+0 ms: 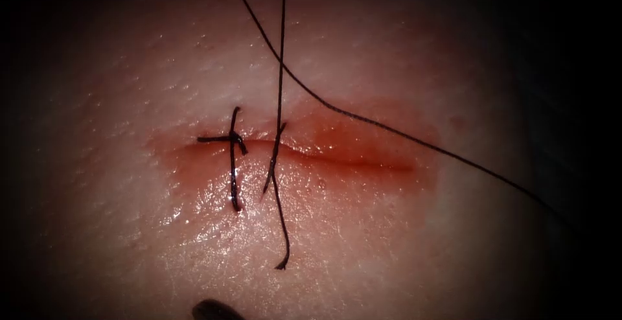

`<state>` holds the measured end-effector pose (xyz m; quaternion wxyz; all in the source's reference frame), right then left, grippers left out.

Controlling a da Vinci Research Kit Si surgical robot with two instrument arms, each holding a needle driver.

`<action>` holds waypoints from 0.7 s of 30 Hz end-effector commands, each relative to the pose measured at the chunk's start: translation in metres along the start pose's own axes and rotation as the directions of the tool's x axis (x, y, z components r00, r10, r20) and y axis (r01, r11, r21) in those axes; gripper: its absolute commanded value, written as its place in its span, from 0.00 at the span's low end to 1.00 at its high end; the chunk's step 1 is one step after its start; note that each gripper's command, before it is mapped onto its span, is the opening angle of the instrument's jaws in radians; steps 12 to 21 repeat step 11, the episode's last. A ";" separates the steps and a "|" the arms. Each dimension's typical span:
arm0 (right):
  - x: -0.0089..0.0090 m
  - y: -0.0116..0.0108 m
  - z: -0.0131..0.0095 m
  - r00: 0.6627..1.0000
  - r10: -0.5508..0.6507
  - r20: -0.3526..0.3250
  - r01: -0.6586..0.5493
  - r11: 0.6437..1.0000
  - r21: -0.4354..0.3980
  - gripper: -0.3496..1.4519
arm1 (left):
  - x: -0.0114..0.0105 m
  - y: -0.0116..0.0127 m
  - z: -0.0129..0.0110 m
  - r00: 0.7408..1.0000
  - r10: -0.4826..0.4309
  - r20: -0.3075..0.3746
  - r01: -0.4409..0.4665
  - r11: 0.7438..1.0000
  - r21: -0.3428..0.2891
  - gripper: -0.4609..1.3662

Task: Wound Closure
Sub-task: Pull the right gripper down and the left gripper up to tighten the suture

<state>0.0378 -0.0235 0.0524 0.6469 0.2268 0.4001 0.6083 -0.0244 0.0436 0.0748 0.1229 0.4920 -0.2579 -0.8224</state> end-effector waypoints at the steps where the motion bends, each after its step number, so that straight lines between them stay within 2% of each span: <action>1: 0.0000 0.0000 0.0000 1.000 -0.006 -0.003 0.006 1.000 0.000 0.00 | 0.0001 0.0000 0.0000 1.000 0.000 -0.003 0.000 1.000 -0.004 0.06; 21: 0.0004 -0.0001 -0.0002 0.999 -0.027 -0.021 0.027 1.000 0.001 0.00 | 0.0006 0.0000 -0.0008 1.000 -0.007 -0.003 0.007 1.000 -0.005 0.06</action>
